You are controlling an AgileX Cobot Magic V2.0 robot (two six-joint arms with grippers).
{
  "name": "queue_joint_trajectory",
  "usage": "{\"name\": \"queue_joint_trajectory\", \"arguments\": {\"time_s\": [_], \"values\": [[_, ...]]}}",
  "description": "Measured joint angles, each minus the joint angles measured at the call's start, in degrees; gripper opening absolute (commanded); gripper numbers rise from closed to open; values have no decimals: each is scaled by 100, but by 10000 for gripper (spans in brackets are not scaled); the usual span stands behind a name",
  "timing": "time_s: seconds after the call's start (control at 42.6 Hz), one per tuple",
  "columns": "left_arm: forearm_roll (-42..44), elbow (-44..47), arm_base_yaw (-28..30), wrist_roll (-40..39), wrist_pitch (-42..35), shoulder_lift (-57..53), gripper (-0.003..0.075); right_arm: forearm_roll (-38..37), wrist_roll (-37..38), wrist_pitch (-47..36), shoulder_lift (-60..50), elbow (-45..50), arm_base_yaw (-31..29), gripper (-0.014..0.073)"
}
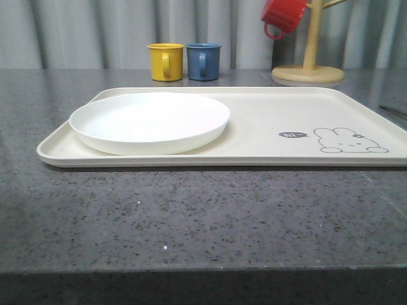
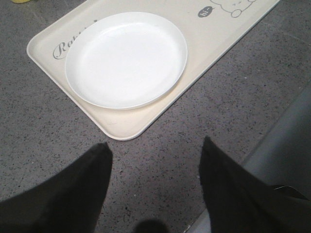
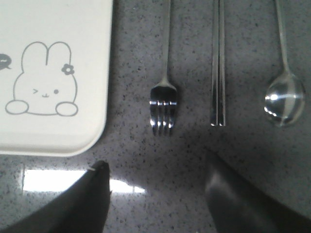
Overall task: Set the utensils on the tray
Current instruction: 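Release the plate and raise the left gripper away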
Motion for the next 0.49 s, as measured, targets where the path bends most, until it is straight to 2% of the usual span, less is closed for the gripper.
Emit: {"name": "queue_joint_trajectory", "arguments": {"time_s": [0.493], "values": [[0, 0, 0, 0, 0, 0, 398, -140, -13, 559, 2674, -1806, 0, 455]]}}
